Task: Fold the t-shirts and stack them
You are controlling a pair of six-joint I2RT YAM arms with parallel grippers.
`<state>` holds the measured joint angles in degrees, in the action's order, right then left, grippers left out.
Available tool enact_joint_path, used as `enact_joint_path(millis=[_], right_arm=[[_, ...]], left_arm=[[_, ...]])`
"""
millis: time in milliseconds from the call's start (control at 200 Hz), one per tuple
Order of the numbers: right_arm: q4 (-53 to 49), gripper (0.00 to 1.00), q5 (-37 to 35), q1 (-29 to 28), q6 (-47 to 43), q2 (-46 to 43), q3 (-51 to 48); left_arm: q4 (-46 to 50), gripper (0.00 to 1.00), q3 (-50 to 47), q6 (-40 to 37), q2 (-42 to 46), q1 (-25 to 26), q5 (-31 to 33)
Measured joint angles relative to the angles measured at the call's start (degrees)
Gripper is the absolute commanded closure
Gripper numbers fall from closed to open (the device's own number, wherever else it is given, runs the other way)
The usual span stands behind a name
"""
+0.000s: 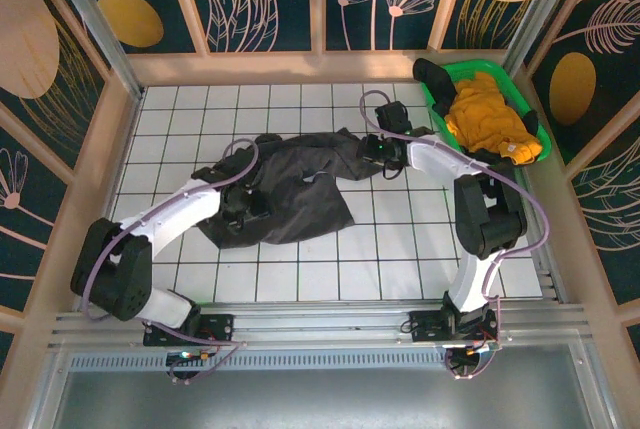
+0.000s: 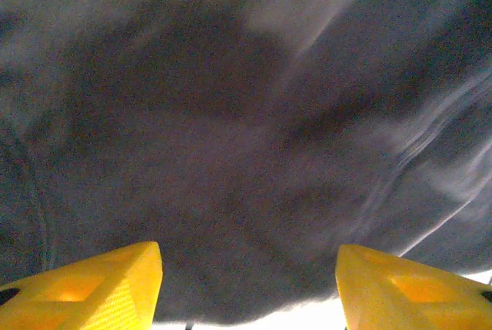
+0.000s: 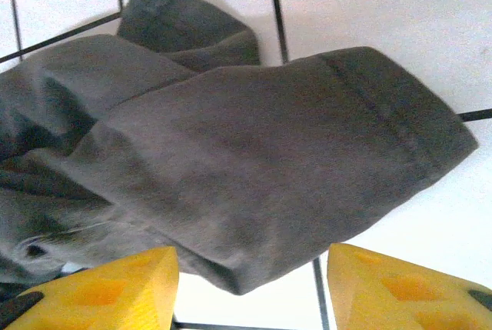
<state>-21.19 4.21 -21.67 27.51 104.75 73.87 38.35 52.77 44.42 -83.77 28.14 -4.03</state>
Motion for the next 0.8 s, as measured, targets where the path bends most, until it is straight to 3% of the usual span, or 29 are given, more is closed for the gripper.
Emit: enact_joint_path(millis=[340, 551, 641, 676, 756, 801], right_arm=[[-0.3, 0.45, 0.0, 2.5, -1.7, 0.4, 0.0], [-0.5, 0.44, 0.4, 4.3, -1.6, 0.4, 0.0], [-0.5, 0.44, 0.4, 5.3, -1.6, 0.5, 0.0], [-0.5, 0.44, 0.5, 5.6, -1.5, 0.7, 0.0], [-0.5, 0.44, 0.5, 5.9, -1.2, 1.6, 0.0], [-0.5, 0.44, 0.7, 5.8, -1.0, 2.1, 0.0]], left_arm=[[1.3, 0.23, -3.9, -1.5, 3.1, 10.8, 1.9], [-2.8, 0.24, 0.1, -3.5, -4.2, 14.0, 6.7], [-4.2, 0.41, 2.0, -3.3, -8.9, 14.6, 10.2], [-4.3, 0.55, 2.7, -2.8, -10.6, 14.7, 11.9], [-4.2, 1.0, 3.4, -0.6, -13.4, 14.7, 16.4], [-3.4, 1.0, 3.4, 0.4, -13.9, 14.7, 18.9]])
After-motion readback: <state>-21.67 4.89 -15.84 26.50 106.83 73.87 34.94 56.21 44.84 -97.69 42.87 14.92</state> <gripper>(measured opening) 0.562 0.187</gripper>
